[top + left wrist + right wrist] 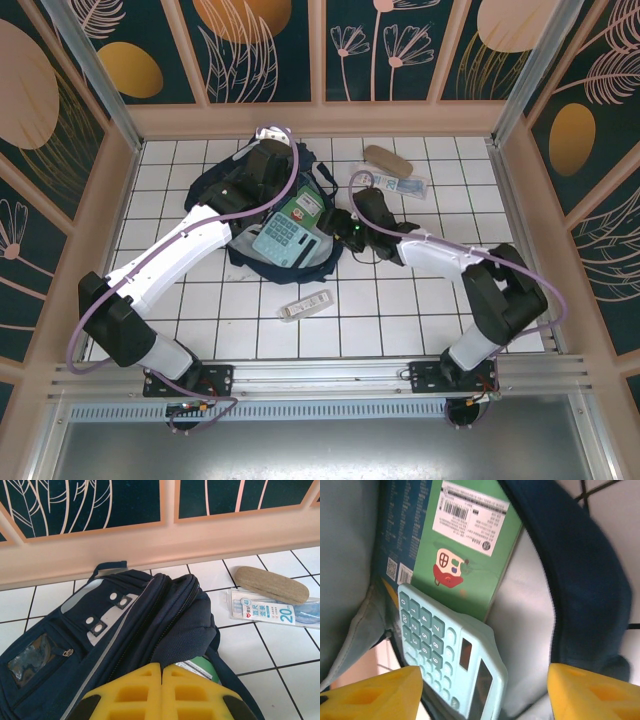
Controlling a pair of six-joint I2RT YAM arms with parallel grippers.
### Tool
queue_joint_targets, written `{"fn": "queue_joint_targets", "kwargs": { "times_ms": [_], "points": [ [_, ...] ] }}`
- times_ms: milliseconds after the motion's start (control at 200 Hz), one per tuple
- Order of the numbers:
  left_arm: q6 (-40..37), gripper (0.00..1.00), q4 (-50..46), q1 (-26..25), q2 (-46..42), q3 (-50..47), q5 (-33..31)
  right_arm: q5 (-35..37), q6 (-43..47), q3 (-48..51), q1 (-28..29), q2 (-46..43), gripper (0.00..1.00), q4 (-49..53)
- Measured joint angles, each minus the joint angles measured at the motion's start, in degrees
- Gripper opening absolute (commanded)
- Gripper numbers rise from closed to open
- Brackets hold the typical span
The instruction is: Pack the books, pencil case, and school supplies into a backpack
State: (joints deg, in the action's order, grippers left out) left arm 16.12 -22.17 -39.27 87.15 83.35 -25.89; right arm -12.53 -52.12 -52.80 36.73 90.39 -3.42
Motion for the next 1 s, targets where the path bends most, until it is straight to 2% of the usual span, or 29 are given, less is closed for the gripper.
{"fn": "queue_joint_targets", "kwargs": {
  "times_ms": [280, 485, 545, 786, 996],
  "points": [
    [0.0, 0.00, -0.2, 0.0, 0.0, 0.0, 0.3, 9.1, 9.5, -0.4, -0.7, -7.1, 0.73, 6.7],
    [0.0, 0.00, -0.2, 0.0, 0.0, 0.0, 0.4, 14.3, 15.5, -0.4, -5.8, -7.3, 0.74, 7.7],
    [0.0, 0.00, -0.2, 0.0, 0.0, 0.0, 0.5, 15.6, 17.1, -0.4, -8.1, -7.0, 0.83, 7.3],
    [-0.2, 0.00, -0.4, 0.0, 0.0, 0.0, 1.4, 19.5, 23.8, -5.6, -16.9, 0.8, 0.88, 4.5],
    [-1.1, 0.00, -0.9, 0.0, 0.0, 0.0, 1.4, 16.8, 29.0, -16.3, -22.7, 12.0, 0.91, 2.3]
  ]
}}
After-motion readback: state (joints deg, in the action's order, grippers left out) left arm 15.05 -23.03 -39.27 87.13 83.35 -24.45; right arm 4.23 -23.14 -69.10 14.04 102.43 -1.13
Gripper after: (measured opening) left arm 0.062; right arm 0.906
